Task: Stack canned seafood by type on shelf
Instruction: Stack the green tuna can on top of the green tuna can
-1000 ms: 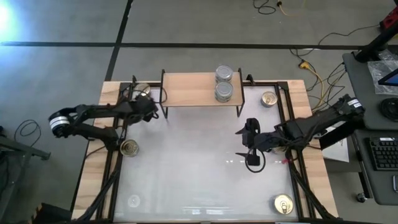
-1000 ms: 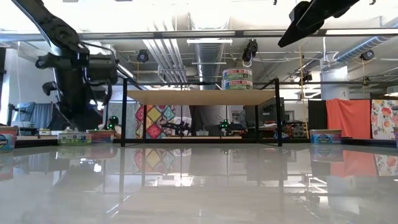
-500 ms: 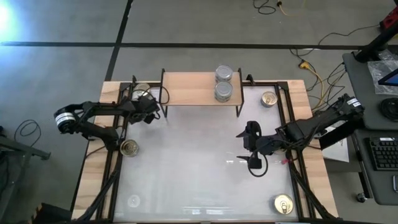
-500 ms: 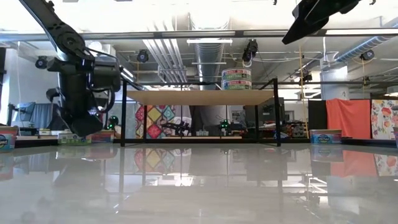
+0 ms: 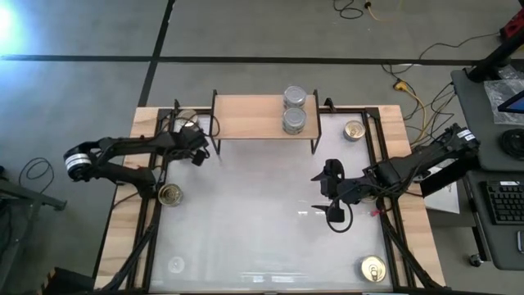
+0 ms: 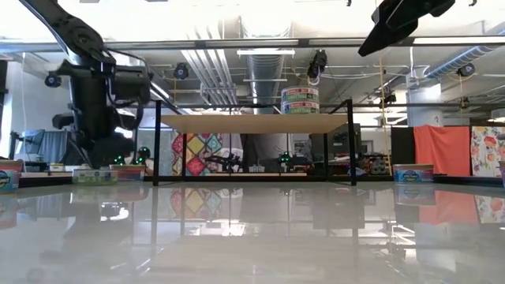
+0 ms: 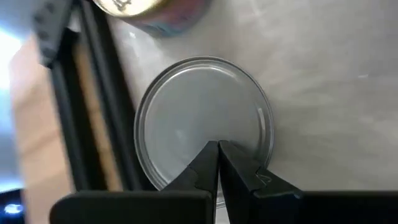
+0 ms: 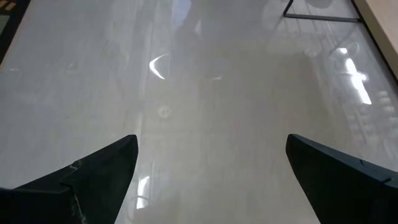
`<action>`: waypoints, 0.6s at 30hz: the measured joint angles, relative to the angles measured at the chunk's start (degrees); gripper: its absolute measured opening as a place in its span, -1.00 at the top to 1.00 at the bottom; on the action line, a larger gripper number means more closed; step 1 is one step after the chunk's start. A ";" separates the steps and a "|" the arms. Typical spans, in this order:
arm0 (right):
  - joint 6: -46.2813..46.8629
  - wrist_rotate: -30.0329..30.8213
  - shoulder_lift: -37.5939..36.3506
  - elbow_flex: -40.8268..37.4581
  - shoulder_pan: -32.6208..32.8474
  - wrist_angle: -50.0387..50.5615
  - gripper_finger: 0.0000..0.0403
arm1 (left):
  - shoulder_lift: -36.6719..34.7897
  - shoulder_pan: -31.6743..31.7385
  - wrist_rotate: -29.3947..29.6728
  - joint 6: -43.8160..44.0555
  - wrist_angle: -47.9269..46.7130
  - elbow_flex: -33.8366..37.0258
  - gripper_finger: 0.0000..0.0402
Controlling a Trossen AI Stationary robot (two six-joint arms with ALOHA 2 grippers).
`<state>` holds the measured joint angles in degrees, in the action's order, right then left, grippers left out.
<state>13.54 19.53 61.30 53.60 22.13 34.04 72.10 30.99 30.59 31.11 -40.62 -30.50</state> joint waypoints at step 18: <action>-0.07 0.00 -0.02 0.09 -0.02 -0.10 -0.99 | -5.80 -32.23 -18.58 19.42 4.00 0.35 1.00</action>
<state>13.47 19.53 61.28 53.69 22.11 33.95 66.31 -1.24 12.01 50.52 -36.61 -30.15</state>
